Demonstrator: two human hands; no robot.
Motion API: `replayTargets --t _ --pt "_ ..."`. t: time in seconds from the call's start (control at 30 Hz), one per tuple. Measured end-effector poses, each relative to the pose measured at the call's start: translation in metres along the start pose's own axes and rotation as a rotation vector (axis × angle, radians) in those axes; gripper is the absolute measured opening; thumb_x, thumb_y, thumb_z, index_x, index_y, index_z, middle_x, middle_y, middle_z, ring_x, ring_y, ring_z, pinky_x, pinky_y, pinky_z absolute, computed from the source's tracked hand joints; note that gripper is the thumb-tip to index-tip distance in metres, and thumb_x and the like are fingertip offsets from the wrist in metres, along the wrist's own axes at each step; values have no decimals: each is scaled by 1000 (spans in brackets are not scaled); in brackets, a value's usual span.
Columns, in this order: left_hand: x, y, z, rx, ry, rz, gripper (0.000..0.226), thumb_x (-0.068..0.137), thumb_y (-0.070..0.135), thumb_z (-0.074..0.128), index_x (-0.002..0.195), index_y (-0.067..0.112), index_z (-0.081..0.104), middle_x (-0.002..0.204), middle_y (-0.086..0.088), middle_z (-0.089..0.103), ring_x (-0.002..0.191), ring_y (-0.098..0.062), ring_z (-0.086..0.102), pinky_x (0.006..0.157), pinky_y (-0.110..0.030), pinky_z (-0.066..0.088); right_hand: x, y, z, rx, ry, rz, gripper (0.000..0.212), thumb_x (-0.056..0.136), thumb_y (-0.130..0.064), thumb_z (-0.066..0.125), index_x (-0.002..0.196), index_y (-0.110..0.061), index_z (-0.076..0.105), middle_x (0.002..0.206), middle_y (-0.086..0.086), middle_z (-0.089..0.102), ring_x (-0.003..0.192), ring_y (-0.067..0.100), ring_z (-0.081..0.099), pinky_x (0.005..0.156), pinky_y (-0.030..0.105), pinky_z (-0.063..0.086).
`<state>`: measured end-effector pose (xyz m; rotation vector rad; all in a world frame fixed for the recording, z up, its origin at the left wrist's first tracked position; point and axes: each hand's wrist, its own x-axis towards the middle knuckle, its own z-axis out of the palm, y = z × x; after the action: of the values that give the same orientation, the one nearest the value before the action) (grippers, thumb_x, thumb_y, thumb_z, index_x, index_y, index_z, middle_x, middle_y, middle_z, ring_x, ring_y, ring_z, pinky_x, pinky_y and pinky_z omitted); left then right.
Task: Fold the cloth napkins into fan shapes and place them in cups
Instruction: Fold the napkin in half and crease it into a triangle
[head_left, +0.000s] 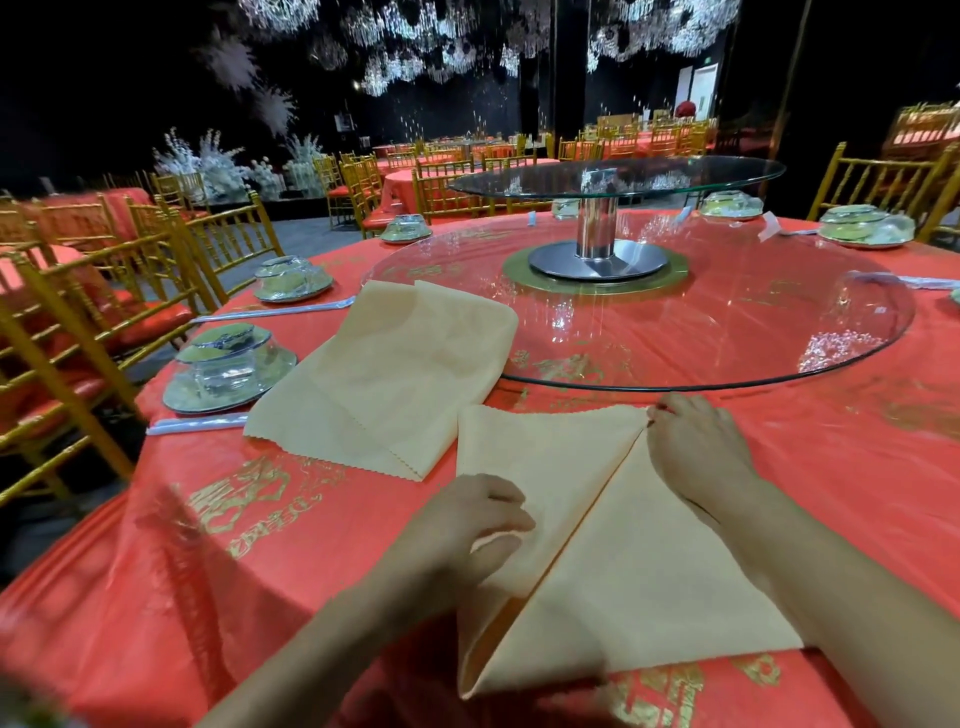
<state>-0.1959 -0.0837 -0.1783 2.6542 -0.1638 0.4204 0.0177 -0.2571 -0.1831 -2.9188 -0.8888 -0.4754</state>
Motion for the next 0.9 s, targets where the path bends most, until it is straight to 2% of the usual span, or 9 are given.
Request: replayTargets --t 0.1,0.23,0.4,0.53,0.63,0.7,0.77,0.83,0.9 --pt "-20 -3 12 55 8 81 27 85 26 49 110 19 58 116 -11 63 110 -14 47 94 -22 35 1 0 -1 -9 -5 -16 35 94 -18 33 120 -18 56 132 -2 49 123 20 40 96 33 29" --pt "-25 4 5 45 -110 19 46 90 38 38 121 11 59 132 -11 54 122 -16 39 104 -21 24 1 1 -2 -28 -13 -14 35 94 -17 34 121 -18 56 130 -1 52 123 21 42 96 32 28" --pt "-27 11 8 387 -174 8 52 99 47 12 117 20 53 125 -4 60 120 -21 55 100 -49 38 0 1 -3 -29 -31 -6 36 95 -17 33 125 -19 54 133 0 51 124 21 41 98 32 27" --pt "-29 9 11 348 -211 -33 93 77 70 -12 144 22 33 156 -8 17 146 -21 8 109 -31 -15 -1 0 -4 -45 -44 -10 37 95 -17 32 126 -18 52 134 0 50 124 21 41 99 32 27" --pt "-30 14 7 348 -282 -120 94 64 75 -17 146 41 12 157 -9 -10 141 -20 -23 110 -29 -21 -1 0 -4 -48 -58 -5 37 95 -18 31 127 -19 51 135 -1 50 125 20 41 100 31 27" --pt "-30 17 1 339 -339 -153 95 61 78 -20 145 46 10 158 -8 -8 144 -22 -16 114 -32 -13 0 0 -4 -44 -59 -5 38 96 -19 30 129 -19 50 136 -2 49 125 20 40 100 31 27" --pt "-24 22 -9 325 -322 -183 85 75 75 -14 140 41 28 156 -6 19 145 -22 10 114 -34 9 0 0 -3 -41 -59 -6 39 96 -19 30 130 -20 48 136 -2 49 125 19 40 101 31 26" --pt "-9 20 -17 258 -139 -233 47 90 57 13 107 31 48 122 -4 58 120 -28 47 89 -36 33 1 0 -3 -37 -60 -6 39 96 -19 30 130 -20 48 137 -2 48 126 19 39 101 30 26" --pt "8 8 -19 303 6 -258 26 97 37 31 104 21 51 107 -5 59 105 -28 53 78 -37 38 0 0 -3 -36 -57 -3 39 96 -18 30 130 -20 48 137 -2 48 126 19 39 102 30 26"
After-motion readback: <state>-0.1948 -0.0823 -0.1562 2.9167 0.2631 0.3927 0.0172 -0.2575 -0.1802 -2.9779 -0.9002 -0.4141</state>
